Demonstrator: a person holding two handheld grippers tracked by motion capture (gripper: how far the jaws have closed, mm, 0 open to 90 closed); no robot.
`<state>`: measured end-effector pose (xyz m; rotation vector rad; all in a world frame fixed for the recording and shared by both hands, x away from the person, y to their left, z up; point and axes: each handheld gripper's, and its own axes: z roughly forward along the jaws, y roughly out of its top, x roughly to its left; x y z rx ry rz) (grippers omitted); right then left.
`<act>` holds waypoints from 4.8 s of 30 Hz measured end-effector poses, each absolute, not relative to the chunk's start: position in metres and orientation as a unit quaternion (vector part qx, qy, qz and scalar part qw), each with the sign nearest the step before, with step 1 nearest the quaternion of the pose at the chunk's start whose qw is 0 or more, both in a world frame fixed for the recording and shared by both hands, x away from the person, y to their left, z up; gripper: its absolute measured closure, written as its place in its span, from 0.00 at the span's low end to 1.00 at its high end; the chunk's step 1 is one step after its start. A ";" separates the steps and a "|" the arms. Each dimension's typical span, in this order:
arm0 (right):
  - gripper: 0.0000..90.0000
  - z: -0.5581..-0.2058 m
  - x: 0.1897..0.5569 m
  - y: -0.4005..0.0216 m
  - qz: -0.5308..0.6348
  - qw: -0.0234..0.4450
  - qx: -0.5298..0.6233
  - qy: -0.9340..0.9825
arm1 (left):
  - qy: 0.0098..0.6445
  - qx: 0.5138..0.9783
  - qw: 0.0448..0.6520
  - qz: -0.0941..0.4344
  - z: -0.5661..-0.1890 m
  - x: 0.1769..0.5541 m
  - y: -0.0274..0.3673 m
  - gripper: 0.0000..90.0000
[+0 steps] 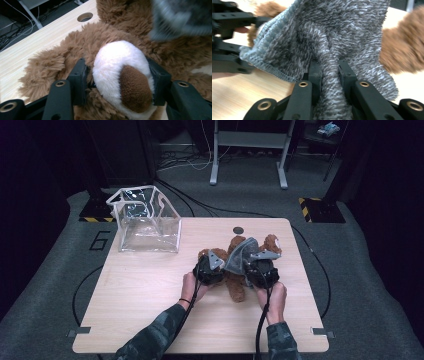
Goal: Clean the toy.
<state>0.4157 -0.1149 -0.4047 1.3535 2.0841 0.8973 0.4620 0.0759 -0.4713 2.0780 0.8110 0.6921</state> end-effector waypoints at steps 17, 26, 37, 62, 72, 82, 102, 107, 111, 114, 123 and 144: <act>0.86 -0.416 0.478 -0.041 0.288 0.234 0.456 0.809 | 0.321 0.808 0.407 0.280 -0.476 0.419 0.113 0.52; 0.86 -0.408 0.504 -0.068 0.249 0.278 0.500 0.782 | 0.325 0.805 0.414 0.276 -0.481 0.420 0.115 0.51; 0.86 -0.402 0.478 -0.035 0.314 0.182 0.447 0.818 | 0.329 0.803 0.417 0.271 -0.482 0.419 0.116 0.50; 0.86 -0.375 0.471 -0.100 0.243 0.274 0.510 0.779 | 0.341 0.798 0.422 0.265 -0.483 0.421 0.115 0.49; 0.86 -0.407 0.488 -0.092 0.262 0.239 0.513 0.782 | 0.337 0.800 0.423 0.261 -0.483 0.424 0.116 0.48; 0.86 -0.415 0.505 -0.060 0.283 0.200 0.496 0.796 | 0.329 0.806 0.420 0.256 -0.483 0.426 0.115 0.47; 0.86 -0.372 0.477 -0.107 0.284 0.236 0.509 0.777 | 0.331 0.805 0.421 0.255 -0.483 0.425 0.116 0.46; 0.86 -0.397 0.492 -0.091 0.251 0.223 0.503 0.796 | 0.331 0.803 0.420 0.262 -0.484 0.425 0.115 0.47; 0.86 -0.406 0.503 -0.070 0.250 0.214 0.505 0.798 | 0.329 0.804 0.420 0.264 -0.484 0.425 0.115 0.47; 0.86 -0.412 0.511 -0.056 0.245 0.214 0.488 0.810 | 0.326 0.806 0.420 0.262 -0.484 0.424 0.115 0.47; 0.86 -0.418 0.525 -0.029 0.266 0.147 0.468 0.830 | 0.328 0.806 0.422 0.254 -0.484 0.425 0.117 0.47; 0.87 -0.403 0.503 -0.120 0.196 0.253 0.535 0.782 | 0.336 0.802 0.422 0.256 -0.484 0.424 0.116 0.47</act>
